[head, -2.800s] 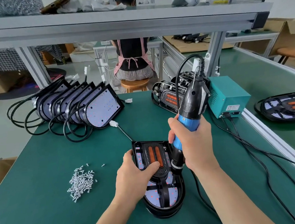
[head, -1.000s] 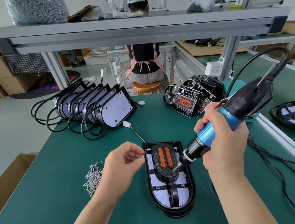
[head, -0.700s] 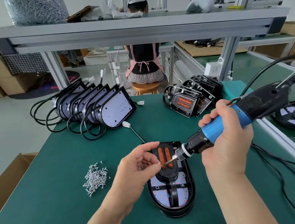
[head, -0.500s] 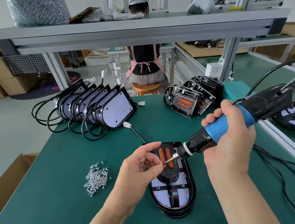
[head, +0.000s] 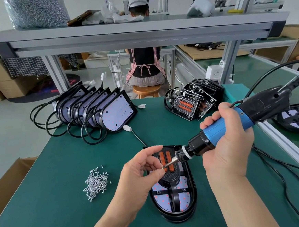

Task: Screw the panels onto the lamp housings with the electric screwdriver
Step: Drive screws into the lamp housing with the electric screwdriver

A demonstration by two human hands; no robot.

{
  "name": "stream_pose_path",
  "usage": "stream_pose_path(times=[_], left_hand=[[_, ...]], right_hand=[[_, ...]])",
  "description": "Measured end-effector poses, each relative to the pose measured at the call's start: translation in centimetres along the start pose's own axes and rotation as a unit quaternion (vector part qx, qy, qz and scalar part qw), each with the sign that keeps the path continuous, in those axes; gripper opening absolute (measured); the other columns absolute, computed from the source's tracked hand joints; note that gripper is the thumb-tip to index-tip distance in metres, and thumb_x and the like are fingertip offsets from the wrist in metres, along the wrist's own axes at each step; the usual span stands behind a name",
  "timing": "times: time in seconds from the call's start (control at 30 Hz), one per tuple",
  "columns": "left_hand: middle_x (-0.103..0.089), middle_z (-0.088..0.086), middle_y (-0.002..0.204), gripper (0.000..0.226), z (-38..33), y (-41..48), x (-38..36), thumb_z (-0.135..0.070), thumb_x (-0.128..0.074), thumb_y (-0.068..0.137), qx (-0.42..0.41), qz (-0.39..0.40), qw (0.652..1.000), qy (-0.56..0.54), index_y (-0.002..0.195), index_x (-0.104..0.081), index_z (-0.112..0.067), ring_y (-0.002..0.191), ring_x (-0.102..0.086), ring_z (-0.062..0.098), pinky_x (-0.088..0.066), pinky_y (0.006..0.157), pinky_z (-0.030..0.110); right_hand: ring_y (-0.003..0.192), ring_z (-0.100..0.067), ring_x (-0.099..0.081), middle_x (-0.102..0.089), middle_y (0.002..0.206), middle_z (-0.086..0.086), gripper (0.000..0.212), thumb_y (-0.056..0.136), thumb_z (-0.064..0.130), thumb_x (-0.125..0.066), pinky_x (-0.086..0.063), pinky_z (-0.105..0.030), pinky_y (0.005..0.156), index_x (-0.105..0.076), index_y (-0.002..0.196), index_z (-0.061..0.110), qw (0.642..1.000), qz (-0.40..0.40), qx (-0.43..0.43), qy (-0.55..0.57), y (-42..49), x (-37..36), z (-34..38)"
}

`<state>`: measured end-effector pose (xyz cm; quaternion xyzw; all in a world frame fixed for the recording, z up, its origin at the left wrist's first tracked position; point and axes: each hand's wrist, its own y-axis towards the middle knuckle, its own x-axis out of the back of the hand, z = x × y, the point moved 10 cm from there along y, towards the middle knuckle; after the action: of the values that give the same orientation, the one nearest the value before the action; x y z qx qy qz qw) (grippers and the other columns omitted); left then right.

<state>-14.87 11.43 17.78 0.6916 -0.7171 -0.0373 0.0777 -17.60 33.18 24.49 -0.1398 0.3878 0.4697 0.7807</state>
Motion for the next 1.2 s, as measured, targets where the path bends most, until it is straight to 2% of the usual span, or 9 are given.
stream_pose_path(times=[0.07, 0.27, 0.47, 0.7, 0.8, 0.87, 0.93, 1.03, 1.2], left_hand=[[-0.065, -0.006, 0.081, 0.064, -0.6, -0.2, 0.1, 0.011, -0.07, 0.082, -0.033, -0.019, 0.998, 0.042, 0.113, -0.069, -0.044, 0.082, -0.059, 0.015, -0.049, 0.088, 0.028], [-0.065, -0.009, 0.085, 0.069, -1.3, -0.9, 0.2, 0.009, -0.073, 0.081, -0.111, -0.061, 0.984, 0.127, 0.117, -0.064, -0.049, 0.088, -0.061, 0.017, -0.044, 0.089, 0.016], [-0.064, -0.016, 0.103, 0.069, -1.1, -0.8, 0.7, -0.003, -0.078, 0.076, -0.112, -0.05, 0.97, 0.212, 0.127, -0.058, -0.044, 0.108, -0.058, 0.011, -0.038, 0.092, 0.01], [-0.061, -0.011, 0.12, 0.075, 1.5, 0.1, 2.1, -0.027, -0.069, 0.066, -0.013, 0.03, 0.999, 0.037, 0.139, -0.05, -0.027, 0.118, -0.053, 0.011, -0.043, 0.096, 0.023], [-0.064, -0.006, 0.115, 0.066, 2.6, 0.4, 3.0, -0.015, -0.063, 0.066, 0.016, -0.006, 1.0, -0.013, 0.13, -0.058, -0.027, 0.112, -0.056, 0.009, -0.045, 0.09, 0.019], [-0.063, -0.002, 0.113, 0.052, 4.1, 0.6, 3.9, -0.017, -0.062, 0.071, 0.06, -0.056, 0.997, 0.004, 0.121, -0.062, -0.03, 0.107, -0.058, 0.012, -0.046, 0.088, 0.022], [-0.062, 0.0, 0.11, 0.041, 6.0, 0.7, 4.3, -0.035, -0.072, 0.079, 0.135, -0.088, 0.985, 0.054, 0.118, -0.06, -0.03, 0.095, -0.06, 0.015, -0.048, 0.081, 0.025], [-0.065, 0.005, 0.095, 0.05, 8.2, 0.7, 3.4, -0.058, -0.069, 0.08, 0.224, -0.066, 0.967, 0.1, 0.117, -0.056, -0.027, 0.07, -0.057, 0.015, -0.047, 0.057, 0.027], [-0.069, 0.001, 0.088, 0.053, 8.3, 1.3, 1.8, -0.064, -0.07, 0.073, 0.236, -0.039, 0.958, 0.16, 0.103, -0.059, -0.021, 0.071, -0.064, 0.017, -0.044, 0.047, 0.023]], right_hand=[[0.053, -0.015, -0.051, -0.052, 0.074, 0.0, 0.014, 0.081, 0.012, -0.068, -0.048, -0.028, 0.056, -0.057, 0.088, 0.016, 1.0, -0.015, -0.006, -0.012, 0.0, -0.1, 0.0], [0.054, -0.015, -0.052, -0.053, 0.071, 0.003, 0.014, 0.082, 0.013, -0.068, -0.049, -0.029, 0.057, -0.056, 0.087, 0.017, 0.999, -0.029, -0.005, -0.02, -0.1, 0.3, -0.4], [0.054, -0.015, -0.053, -0.053, 0.064, 0.005, 0.011, 0.083, 0.012, -0.066, -0.049, -0.028, 0.057, -0.059, 0.091, 0.013, 0.999, -0.004, -0.009, -0.041, -0.6, -0.2, -1.0], [0.053, -0.017, -0.052, -0.056, 0.069, 0.002, 0.014, 0.085, 0.004, -0.065, -0.047, -0.028, 0.055, -0.057, 0.095, 0.008, 0.998, 0.037, -0.005, -0.055, -1.6, -1.3, -1.5], [0.053, -0.019, -0.051, -0.056, 0.075, -0.001, 0.02, 0.082, 0.007, -0.067, -0.047, -0.029, 0.054, -0.057, 0.099, 0.006, 0.997, 0.042, -0.004, -0.067, -1.7, -1.6, -1.8], [0.052, -0.018, -0.051, -0.057, 0.07, 0.002, 0.019, 0.081, 0.007, -0.068, -0.047, -0.029, 0.054, -0.057, 0.097, 0.006, 0.995, 0.053, -0.004, -0.08, -1.9, -1.8, -2.1], [0.05, -0.018, -0.052, -0.056, 0.066, 0.003, 0.019, 0.08, 0.009, -0.069, -0.047, -0.028, 0.053, -0.057, 0.095, 0.006, 0.993, 0.066, -0.008, -0.101, -2.1, -1.9, -2.5], [0.049, -0.018, -0.053, -0.055, 0.064, 0.001, 0.016, 0.08, 0.01, -0.07, -0.046, -0.027, 0.051, -0.058, 0.091, 0.008, 0.986, 0.095, -0.008, -0.138, -2.6, -2.5, -3.1], [0.048, -0.018, -0.054, -0.059, 0.065, 0.005, 0.014, 0.077, 0.014, -0.071, -0.047, -0.026, 0.051, -0.061, 0.088, 0.012, 0.975, 0.144, -0.005, -0.171, -3.4, -3.6, -4.0]])
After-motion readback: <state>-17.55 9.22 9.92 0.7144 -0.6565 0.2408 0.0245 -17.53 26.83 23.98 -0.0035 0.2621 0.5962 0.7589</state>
